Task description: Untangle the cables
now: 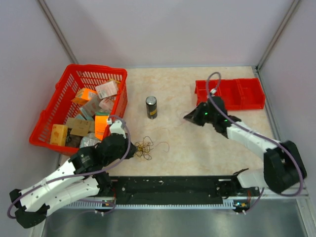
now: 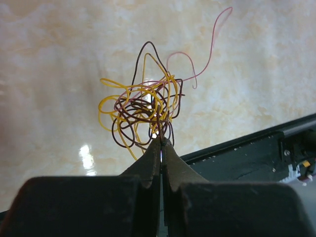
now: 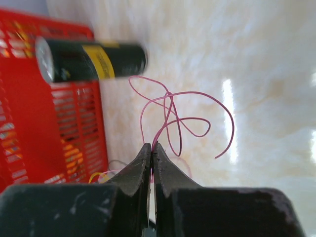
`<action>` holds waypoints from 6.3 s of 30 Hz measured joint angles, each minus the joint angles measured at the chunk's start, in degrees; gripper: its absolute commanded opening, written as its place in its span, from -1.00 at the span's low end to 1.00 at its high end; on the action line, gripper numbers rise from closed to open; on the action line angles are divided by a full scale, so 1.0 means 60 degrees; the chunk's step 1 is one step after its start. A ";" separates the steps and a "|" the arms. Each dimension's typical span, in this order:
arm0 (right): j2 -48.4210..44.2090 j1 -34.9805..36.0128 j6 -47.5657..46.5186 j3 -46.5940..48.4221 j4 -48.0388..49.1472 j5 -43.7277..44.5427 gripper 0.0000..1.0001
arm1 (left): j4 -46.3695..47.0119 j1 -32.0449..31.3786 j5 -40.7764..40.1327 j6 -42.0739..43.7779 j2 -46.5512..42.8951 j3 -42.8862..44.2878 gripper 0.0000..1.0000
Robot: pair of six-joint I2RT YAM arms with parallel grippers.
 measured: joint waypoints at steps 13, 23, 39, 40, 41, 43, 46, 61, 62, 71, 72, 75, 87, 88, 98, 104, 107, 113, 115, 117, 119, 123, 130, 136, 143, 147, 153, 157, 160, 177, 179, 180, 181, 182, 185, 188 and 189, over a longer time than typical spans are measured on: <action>-0.3821 -0.2860 -0.4331 0.0026 -0.3865 0.0342 -0.99 | -0.0659 0.0000 -0.2011 0.0342 -0.0860 0.0415 -1.00; -0.4441 -0.2860 -0.5096 -0.0058 -0.3759 -0.2412 -1.00 | 0.0769 0.0000 -0.0364 0.0565 0.2076 0.0412 -1.00; -0.2266 -0.4911 -0.4422 0.3013 -0.3486 0.4411 -1.00 | 0.2605 0.0000 0.2335 0.0393 0.2382 -0.0535 -1.00; -0.1774 -0.5319 -0.4382 0.3359 -0.3340 0.4433 -1.00 | 0.2634 0.0000 0.2393 0.0404 0.2382 -0.0535 -1.00; -0.1337 -0.5668 -0.4346 0.3639 -0.3206 0.4455 -1.00 | 0.2674 0.0000 0.2452 0.0441 0.2379 -0.0535 -1.00; -0.0364 -0.6328 -0.4306 0.4156 -0.2980 0.4364 -1.00 | 0.2699 0.0000 0.2499 0.0539 0.2379 -0.0535 -1.00; 0.1035 -0.6929 -0.4368 0.4860 -0.2856 0.4175 -0.73 | 0.2699 0.0000 0.2503 0.0659 0.2361 -0.0535 -1.00; 0.0474 -0.5329 -0.5315 0.4350 -0.4295 0.1953 0.28 | 0.2677 0.0000 0.2237 0.0885 0.2310 -0.0532 -1.00; -0.0178 -0.4794 -0.5282 0.3734 -0.4098 0.1614 0.28 | 0.2670 0.0000 0.2222 0.0885 0.2324 -0.0528 -1.00; -0.3093 0.0572 -0.4422 -0.2641 -0.1563 -0.0871 0.29 | 0.2477 0.0000 0.1945 0.0885 0.2448 -0.0404 -1.00; -0.3107 0.0987 -0.4313 -0.2987 -0.1370 -0.0892 0.29 | 0.2444 0.0000 0.1887 0.0885 0.2492 -0.0404 -1.00; -0.3126 0.2262 -0.4022 -0.3621 -0.0670 -0.0925 0.29 | 0.2353 0.0000 0.1807 0.0882 0.2670 -0.0390 -1.00; -0.0776 0.3530 -0.5646 -0.2696 0.1781 -0.0087 -0.07 | 0.2087 0.0007 0.1916 0.0769 0.2787 -0.0390 -1.00; -0.0499 0.3530 -0.5832 -0.2532 0.1869 -0.0135 -0.10 | 0.2087 0.0007 0.1920 0.0743 0.2750 -0.0390 -1.00; 0.0437 0.3614 -0.6054 -0.2240 0.2874 -0.0430 -1.00 | 0.2065 0.0007 0.1865 0.0594 0.2532 -0.0390 -1.00; -0.1020 0.3665 -0.4881 -0.2565 0.1716 0.2320 -1.00 | 0.1577 0.0007 0.1253 0.0317 0.2222 -0.0386 -1.00; -0.3483 0.3632 -0.3661 -0.2794 -0.0022 0.4881 -1.00 | 0.1169 0.0007 0.0539 -0.0087 0.1821 -0.0386 -1.00; -0.7107 0.3187 -0.2667 -0.2357 -0.2973 0.8065 -1.00 | 0.0820 0.0007 -0.0484 -0.0688 0.0721 -0.0430 -1.00; -0.7726 0.3034 -0.2725 -0.1847 -0.4033 0.8947 -1.00 | 0.0794 0.0007 -0.0703 -0.0772 0.0463 -0.0481 -1.00; -0.8131 0.2889 -0.2936 -0.1202 -0.4903 0.9774 -1.00 | 0.0739 0.0007 -0.0856 -0.0845 0.0350 -0.0499 -1.00; -0.8389 0.2703 -0.3260 -0.0350 -0.5679 1.0626 -1.00 | 0.0627 0.0007 -0.1027 -0.0914 0.0335 -0.0499 -1.00; -0.8579 0.2575 -0.4040 0.1213 -0.6390 1.2178 -1.00 | 0.0339 0.0007 -0.1348 -0.1093 0.0339 -0.0499 -1.00; -0.8743 0.2568 -0.5544 0.2783 -0.6834 1.4375 -1.00 | -0.0157 0.0007 -0.1934 -0.1217 -0.0153 -0.0503 -1.00; -0.9176 0.2568 -0.6787 0.3803 -0.7045 1.5391 -1.00 | -0.0455 0.0007 -0.2204 -0.1198 -0.0328 -0.0539 -1.00; -0.9111 0.2543 -0.7049 0.3865 -0.6929 1.4539 -1.00 | -0.0350 0.0011 -0.2076 -0.1104 -0.0149 -0.0739 -1.00; -0.7348 0.2368 -0.6801 0.3672 -0.6936 1.3795 -1.00 | -0.0044 0.0011 -0.1716 -0.1064 0.0273 -0.0739 -1.00; -0.4178 -0.0572 -0.6783 0.3712 -0.6204 1.0896 -1.00 | 0.0656 0.0015 -0.0532 -0.0940 0.0772 -0.0820 -1.00; -0.3450 -0.2346 -0.6750 0.4288 -0.6000 0.9235 -1.00 | 0.0958 0.0015 0.0200 -0.0973 0.0834 -0.1024 -1.00; -0.2980 -0.2878 -0.6754 0.5395 -0.5785 0.8517 -1.00 | 0.1173 0.0015 0.0448 -0.0980 0.0790 -0.1239 -1.00; -0.0018 -0.4473 -0.6779 0.8160 -0.4204 0.6524 -1.00 | 0.1377 0.0015 0.0535 -0.0936 0.0554 -0.1417 -1.00; 0.0339 -0.4579 -0.6747 0.8142 -0.4197 0.6364 -1.00 | 0.1377 0.0015 0.0535 -0.0940 0.0459 -0.1417 -1.00; 0.0506 -0.4619 -0.6706 0.8134 -0.4197 0.6273 -1.00 | 0.1381 0.0015 0.0535 -0.0940 0.0415 -0.1417 -1.00; 0.0645 -0.4652 -0.6677 0.8131 -0.4197 0.6175 -1.00 | 0.1381 0.0015 0.0535 -0.0940 0.0404 -0.1417 -1.00; 0.0776 -0.4666 -0.6652 0.8131 -0.4193 0.6127 -1.00 | 0.1381 0.0015 0.0535 -0.0940 0.0386 -0.1417 -1.00; 0.1009 -0.4685 -0.6564 0.8014 -0.4065 0.6138 -1.00 | 0.1377 0.0015 0.0535 -0.0940 0.0372 -0.1417 -1.00; 0.1096 -0.4750 -0.6502 0.7606 -0.3818 0.6317 -1.00 | 0.1373 0.0015 0.0535 -0.0940 0.0372 -0.1417 -1.00; 0.1147 -0.4790 -0.6510 0.7435 -0.3730 0.6426 -1.00 | 0.1373 0.0015 0.0539 -0.0940 0.0368 -0.1417 -1.00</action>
